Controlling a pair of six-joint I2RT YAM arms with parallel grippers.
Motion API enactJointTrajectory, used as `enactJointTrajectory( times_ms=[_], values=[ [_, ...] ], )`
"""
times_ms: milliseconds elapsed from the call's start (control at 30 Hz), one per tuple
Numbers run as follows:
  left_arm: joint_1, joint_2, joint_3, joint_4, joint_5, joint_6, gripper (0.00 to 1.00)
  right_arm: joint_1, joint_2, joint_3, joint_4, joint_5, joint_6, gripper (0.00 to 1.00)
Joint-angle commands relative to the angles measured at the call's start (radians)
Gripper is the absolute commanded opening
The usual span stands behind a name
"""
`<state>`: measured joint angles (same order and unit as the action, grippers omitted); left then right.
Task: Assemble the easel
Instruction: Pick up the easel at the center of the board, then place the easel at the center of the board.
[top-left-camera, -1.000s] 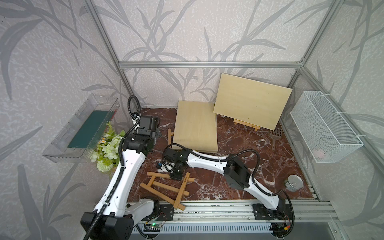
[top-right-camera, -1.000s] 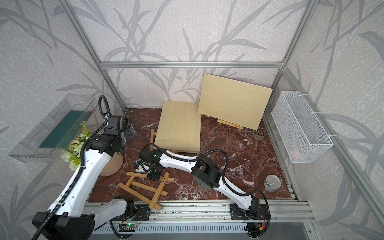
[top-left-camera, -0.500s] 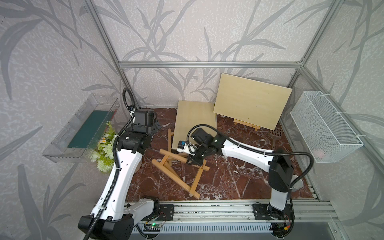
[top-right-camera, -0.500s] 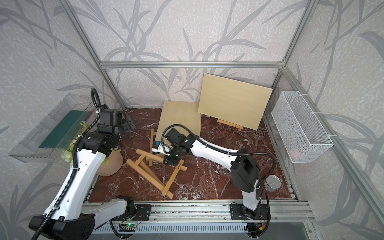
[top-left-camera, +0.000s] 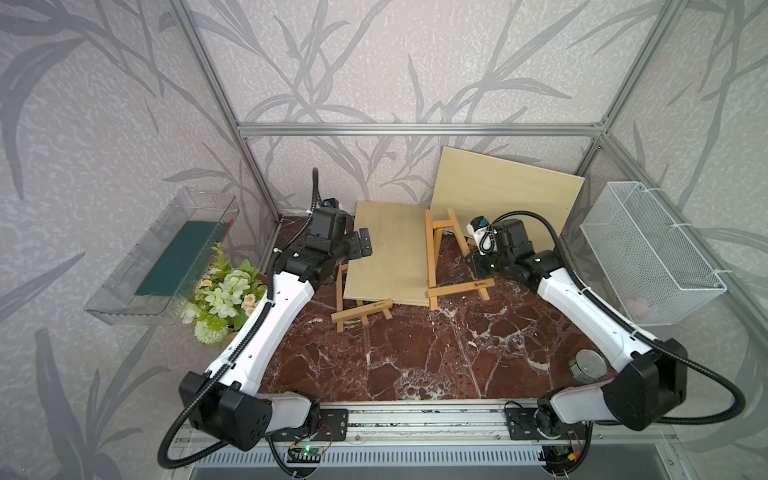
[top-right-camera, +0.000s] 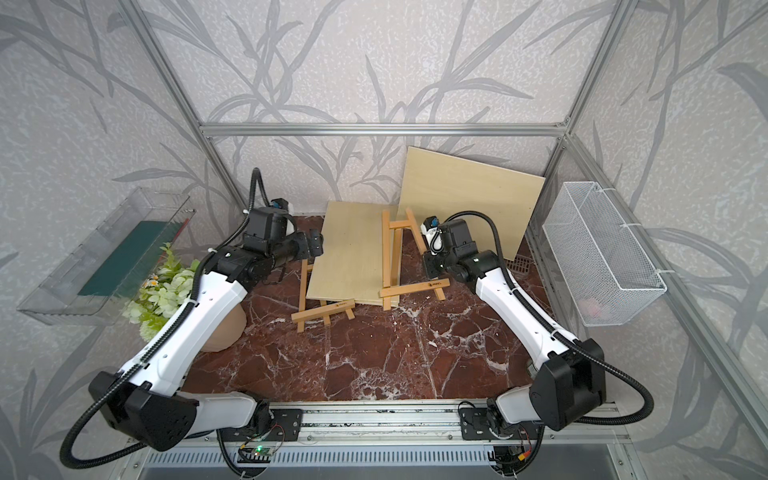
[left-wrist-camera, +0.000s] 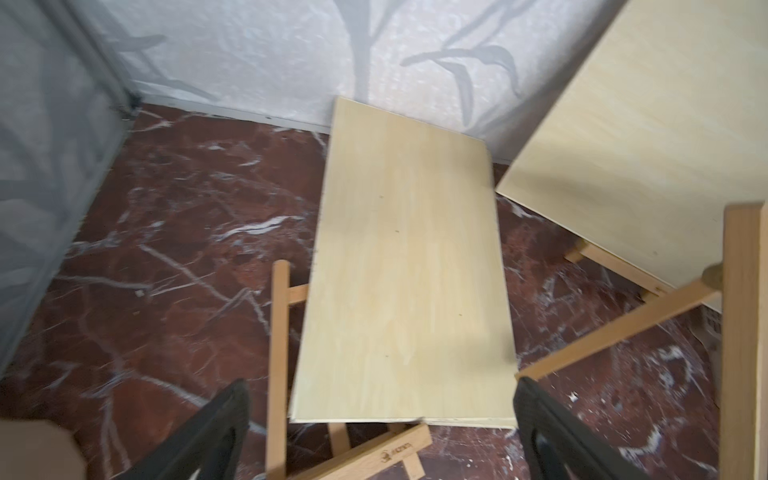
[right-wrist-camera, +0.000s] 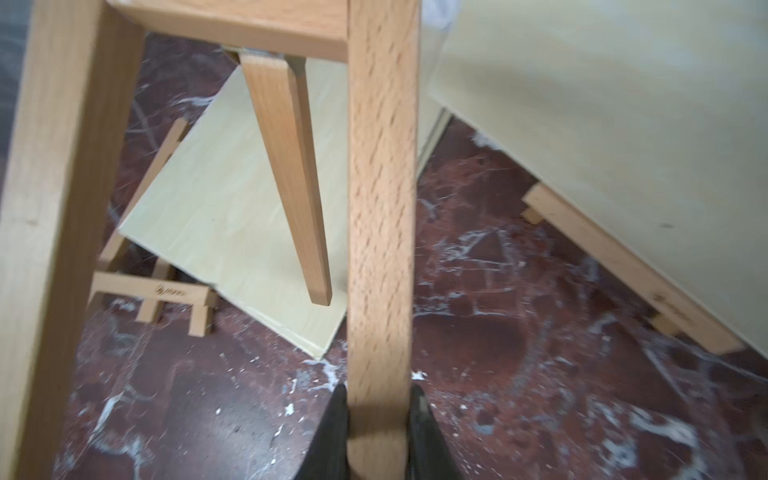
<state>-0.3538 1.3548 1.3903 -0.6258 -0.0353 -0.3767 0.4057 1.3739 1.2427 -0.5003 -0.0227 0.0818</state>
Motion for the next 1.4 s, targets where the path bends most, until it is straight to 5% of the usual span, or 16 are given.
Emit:
enactJointTrajectory(
  times_ms=[0,233,367,500,767,1033,1133,1267,1367],
  values=[
    [-0.036,0.041,-0.024,0.048,0.137,0.023,0.99,-0.008,-0.087,-0.036,0.105,0.323,0.034,0.0],
    [-0.079,0.115,-0.065,0.106,0.165,0.0,0.99,-0.014,-0.232,-0.293,0.401,0.772,0.048,0.0],
    [-0.097,0.123,-0.098,0.147,0.182,0.001,0.99,-0.016,-0.217,-0.457,0.659,0.856,0.074,0.0],
    [-0.113,0.122,-0.133,0.164,0.185,0.025,0.99,-0.014,-0.147,-0.545,0.711,0.921,0.219,0.0],
    [-0.118,0.113,-0.168,0.159,0.159,0.026,0.99,0.109,-0.124,-0.629,0.361,1.028,0.659,0.0],
    [-0.116,0.13,-0.175,0.167,0.144,-0.005,0.99,0.175,0.038,-0.549,0.146,0.992,0.836,0.01],
    [-0.116,0.132,-0.178,0.169,0.139,-0.012,0.99,0.182,0.086,-0.518,0.152,0.919,0.835,0.12],
    [-0.1,0.134,-0.182,0.166,0.123,-0.045,0.99,0.182,0.108,-0.491,0.18,0.803,0.801,0.45],
    [-0.063,0.133,-0.191,0.168,0.109,-0.088,0.99,0.184,0.051,-0.472,0.16,0.766,0.74,0.59]
  ],
)
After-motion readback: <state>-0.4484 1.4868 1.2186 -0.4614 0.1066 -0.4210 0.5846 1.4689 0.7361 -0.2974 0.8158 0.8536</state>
